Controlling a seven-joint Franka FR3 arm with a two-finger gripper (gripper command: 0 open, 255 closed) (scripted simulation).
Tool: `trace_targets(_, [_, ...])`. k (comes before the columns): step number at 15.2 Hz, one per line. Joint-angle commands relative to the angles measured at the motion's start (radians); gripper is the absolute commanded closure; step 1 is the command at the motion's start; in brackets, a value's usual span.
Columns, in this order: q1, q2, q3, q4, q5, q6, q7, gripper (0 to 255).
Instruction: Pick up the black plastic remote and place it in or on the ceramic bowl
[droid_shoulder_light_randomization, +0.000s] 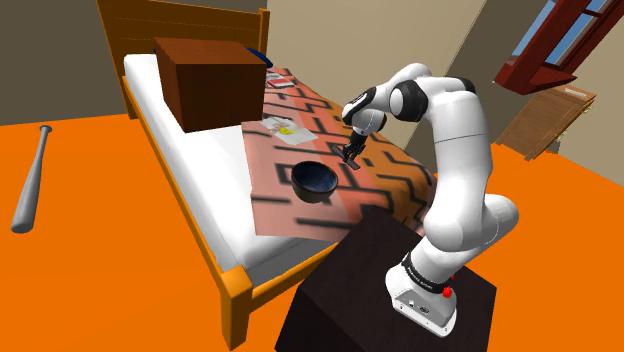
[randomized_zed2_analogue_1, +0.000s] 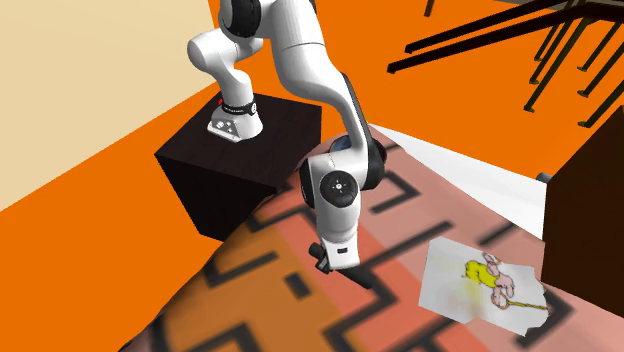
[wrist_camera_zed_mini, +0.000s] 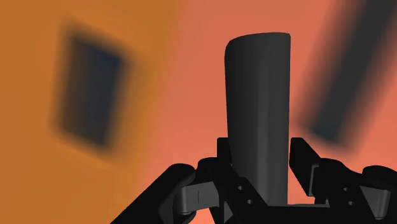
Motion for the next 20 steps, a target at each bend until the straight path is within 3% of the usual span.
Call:
trace_targets(1, [0.001,0.002,0.002,-0.001,0.0,-0.001,0.0,255])
trace_targets(8, [0.001,0.002,0.002,-0.001,0.0,-0.001,0.0,255])
trace_targets(20, [0.026,-0.114,-0.035,-0.022,-0.041,-0.094,0.029,255])
